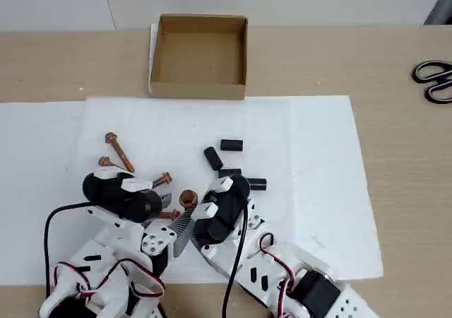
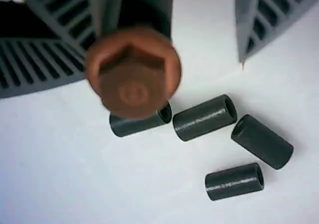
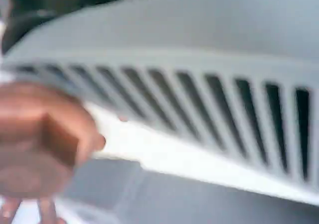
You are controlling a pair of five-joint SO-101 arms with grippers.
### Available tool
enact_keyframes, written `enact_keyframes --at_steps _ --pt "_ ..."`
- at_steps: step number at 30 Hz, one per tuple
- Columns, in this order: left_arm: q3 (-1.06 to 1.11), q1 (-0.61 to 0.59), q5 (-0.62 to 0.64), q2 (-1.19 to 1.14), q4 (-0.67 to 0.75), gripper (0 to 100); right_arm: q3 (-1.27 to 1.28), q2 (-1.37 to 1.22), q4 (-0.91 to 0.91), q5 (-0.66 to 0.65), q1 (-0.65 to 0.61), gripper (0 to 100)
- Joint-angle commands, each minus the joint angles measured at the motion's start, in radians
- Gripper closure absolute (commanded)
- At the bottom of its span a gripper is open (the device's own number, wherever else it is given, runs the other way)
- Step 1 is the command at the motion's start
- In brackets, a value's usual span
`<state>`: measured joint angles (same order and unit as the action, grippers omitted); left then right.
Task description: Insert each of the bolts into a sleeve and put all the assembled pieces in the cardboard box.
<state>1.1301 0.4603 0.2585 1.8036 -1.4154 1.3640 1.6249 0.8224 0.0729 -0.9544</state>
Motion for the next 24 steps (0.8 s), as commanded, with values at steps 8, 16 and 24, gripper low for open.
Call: enact_keyframes --at_steps 8,16,24 --pt "-0.054 0.058 0.081 -0.009 0.014 83 -0.063 0.015 -0.028 -0.009 0.013 99.5" --pt "-0.061 0.094 0.137 -0.009 0.018 83 -0.061 0.015 -0.027 -0.009 0.013 99.5" --pt "-0.096 0.091 0.133 -0.011 0.066 83 -0.061 0.013 -0.025 -0.009 0.013 99.5"
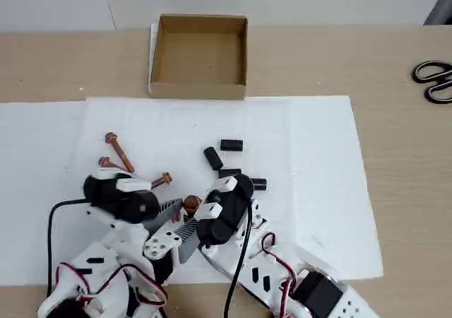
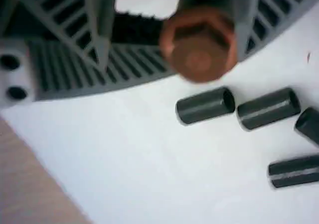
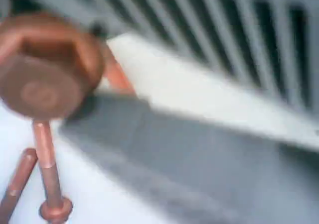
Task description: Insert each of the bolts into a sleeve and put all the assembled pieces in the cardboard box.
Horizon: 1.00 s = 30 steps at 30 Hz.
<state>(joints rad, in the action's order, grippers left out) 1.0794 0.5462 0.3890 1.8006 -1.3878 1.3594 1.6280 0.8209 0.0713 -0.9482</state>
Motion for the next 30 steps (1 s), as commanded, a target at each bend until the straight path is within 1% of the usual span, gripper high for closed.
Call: enact_keyframes --at_steps 1,3,6,8,10,11,15,19,22,27,30 --pt "-0.051 0.005 0.003 -0.008 0.040 83 -0.057 0.010 -0.024 -0.008 0.007 99.5" --pt "-0.065 0.003 0.003 -0.008 0.040 84 -0.052 0.010 -0.024 -0.008 0.007 99.5" --pt "-0.079 -0.048 -0.012 -0.008 0.041 87 -0.025 0.012 -0.024 -0.008 0.008 99.5" --pt "-0.084 -0.091 -0.044 -0.008 0.058 91 -0.015 0.012 -0.033 -0.006 0.008 99.5" --pt "-0.084 -0.138 -0.069 -0.006 0.095 99 -0.011 0.012 -0.033 -0.006 0.008 99.5" --pt "-0.084 -0.163 -0.077 -0.006 0.118 100 -0.009 0.012 -0.033 -0.006 0.008 99.5" --pt "-0.077 -0.253 -0.084 -0.006 0.219 99 -0.009 0.012 -0.033 -0.006 0.012 99.5" --pt "-0.082 -0.327 -0.084 -0.006 0.265 99 -0.017 0.012 -0.033 -0.005 0.018 99.5" --pt "-0.102 -0.399 -0.104 -0.005 0.262 99 -0.032 0.012 -0.033 -0.003 0.076 99.5" --pt "-0.108 -0.534 -0.181 -0.002 0.265 99 -0.077 0.001 -0.068 -0.003 0.228 99.5" --pt "-0.107 -0.597 -0.180 -0.002 0.265 99 -0.107 -0.031 -0.074 0.012 0.282 99.5"
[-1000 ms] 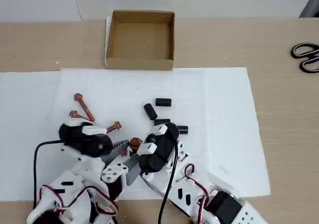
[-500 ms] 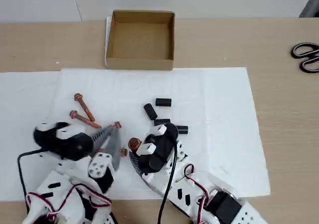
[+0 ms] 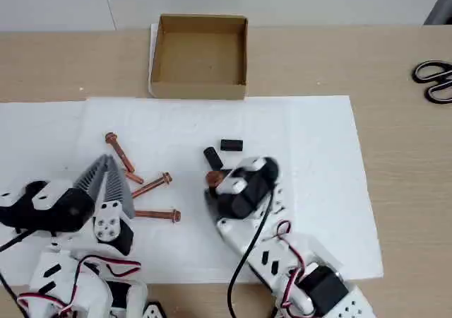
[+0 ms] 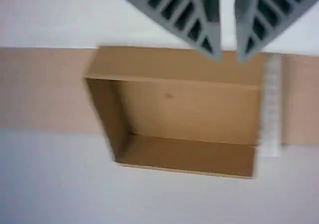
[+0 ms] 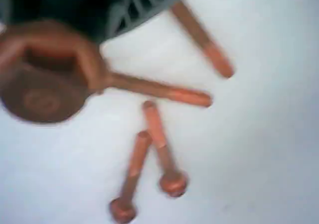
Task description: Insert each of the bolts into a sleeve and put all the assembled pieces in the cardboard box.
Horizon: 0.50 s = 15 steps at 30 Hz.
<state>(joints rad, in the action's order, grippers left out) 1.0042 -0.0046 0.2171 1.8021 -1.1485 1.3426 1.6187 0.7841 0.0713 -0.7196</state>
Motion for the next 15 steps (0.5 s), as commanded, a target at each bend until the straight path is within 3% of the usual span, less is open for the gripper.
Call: enact_keyframes --at_steps 1,8,15 --pt "-0.030 -0.058 -0.008 -0.003 0.026 99 -0.120 -0.048 -0.038 0.041 0.073 99.5" --pt "-0.012 -0.169 0.064 -0.006 0.026 99 -0.391 -0.398 -0.036 0.187 0.217 99.5" --pt "0.018 -0.239 0.086 -0.003 0.023 99 -0.640 -0.742 -0.047 0.213 0.234 99.5"
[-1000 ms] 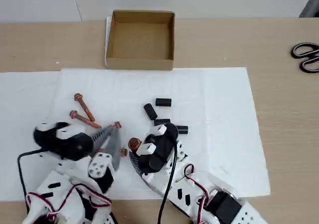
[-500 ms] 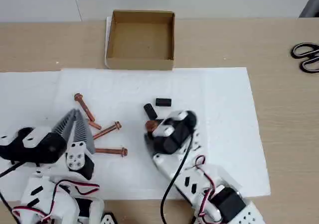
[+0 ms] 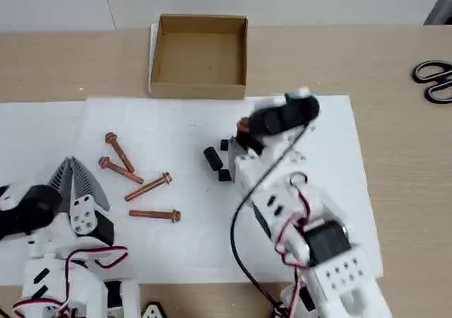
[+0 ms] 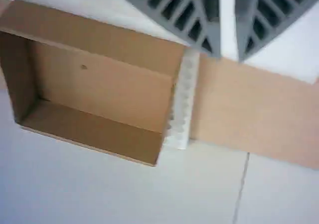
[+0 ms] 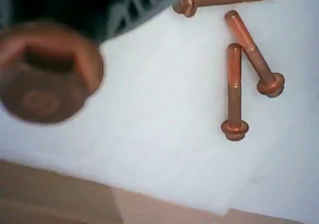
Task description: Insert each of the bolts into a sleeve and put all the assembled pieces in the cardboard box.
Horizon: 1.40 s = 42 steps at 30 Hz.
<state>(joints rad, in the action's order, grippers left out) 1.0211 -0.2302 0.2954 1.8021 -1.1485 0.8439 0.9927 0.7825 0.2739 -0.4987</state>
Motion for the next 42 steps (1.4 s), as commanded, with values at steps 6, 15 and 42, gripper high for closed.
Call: enact_keyframes --at_steps 6,15,42 --pt "-0.005 -0.017 0.003 -0.002 0.021 99 -0.310 -0.407 -0.234 0.011 0.033 99.5" --pt "-0.007 -0.018 0.002 -0.002 0.021 99 -0.634 -0.817 -0.360 0.011 0.051 99.5" --pt "-0.018 -0.018 -0.057 0.000 -0.009 99 -1.467 -1.761 -0.590 0.011 0.150 99.5"
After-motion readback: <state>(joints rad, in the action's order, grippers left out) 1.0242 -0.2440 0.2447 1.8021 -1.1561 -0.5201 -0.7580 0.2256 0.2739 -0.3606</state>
